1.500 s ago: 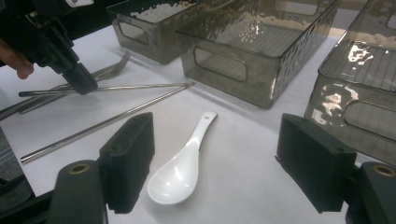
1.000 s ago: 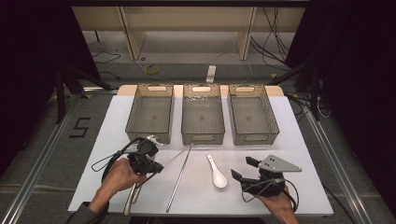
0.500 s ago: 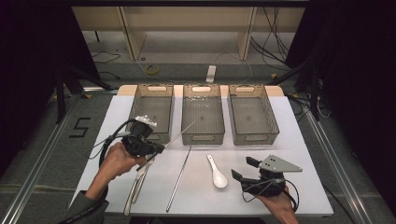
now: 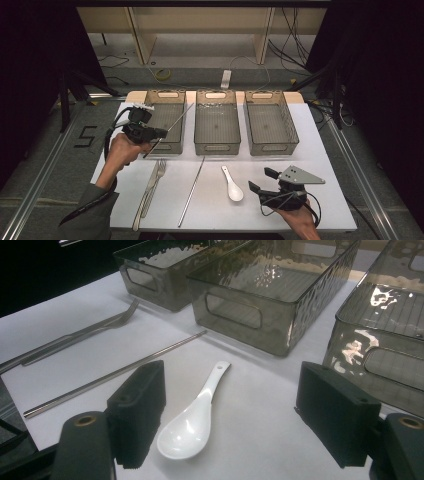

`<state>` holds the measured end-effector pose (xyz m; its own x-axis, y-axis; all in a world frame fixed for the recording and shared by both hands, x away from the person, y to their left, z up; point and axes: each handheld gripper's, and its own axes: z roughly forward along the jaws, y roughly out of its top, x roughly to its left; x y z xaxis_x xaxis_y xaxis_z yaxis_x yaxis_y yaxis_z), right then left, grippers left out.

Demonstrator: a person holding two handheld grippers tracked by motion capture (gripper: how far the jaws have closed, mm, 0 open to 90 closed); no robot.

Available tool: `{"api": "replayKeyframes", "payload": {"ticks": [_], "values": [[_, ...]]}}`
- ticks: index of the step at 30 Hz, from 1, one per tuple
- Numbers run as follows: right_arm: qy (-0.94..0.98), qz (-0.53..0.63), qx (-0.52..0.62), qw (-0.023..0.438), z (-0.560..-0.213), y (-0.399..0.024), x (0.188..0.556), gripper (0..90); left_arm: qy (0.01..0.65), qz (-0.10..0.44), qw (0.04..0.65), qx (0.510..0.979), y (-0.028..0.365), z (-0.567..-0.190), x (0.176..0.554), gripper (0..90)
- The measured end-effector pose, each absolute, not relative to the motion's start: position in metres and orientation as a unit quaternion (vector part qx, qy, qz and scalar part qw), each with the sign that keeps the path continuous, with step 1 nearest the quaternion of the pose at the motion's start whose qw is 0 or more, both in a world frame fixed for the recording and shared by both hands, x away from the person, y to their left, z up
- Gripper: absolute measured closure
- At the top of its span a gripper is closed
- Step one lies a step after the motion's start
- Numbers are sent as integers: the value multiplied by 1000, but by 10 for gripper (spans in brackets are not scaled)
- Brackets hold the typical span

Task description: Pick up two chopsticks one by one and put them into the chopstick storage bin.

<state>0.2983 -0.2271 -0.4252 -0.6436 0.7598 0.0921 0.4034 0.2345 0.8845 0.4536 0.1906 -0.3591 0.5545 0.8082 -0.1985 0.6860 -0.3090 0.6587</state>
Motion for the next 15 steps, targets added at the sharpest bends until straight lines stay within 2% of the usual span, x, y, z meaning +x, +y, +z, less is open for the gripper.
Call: {"api": "replayKeyframes", "payload": {"ticks": [15], "values": [[764,489,379,183,-425,-228,298,288,507,120,350,778,209,-361,504,851]]}}
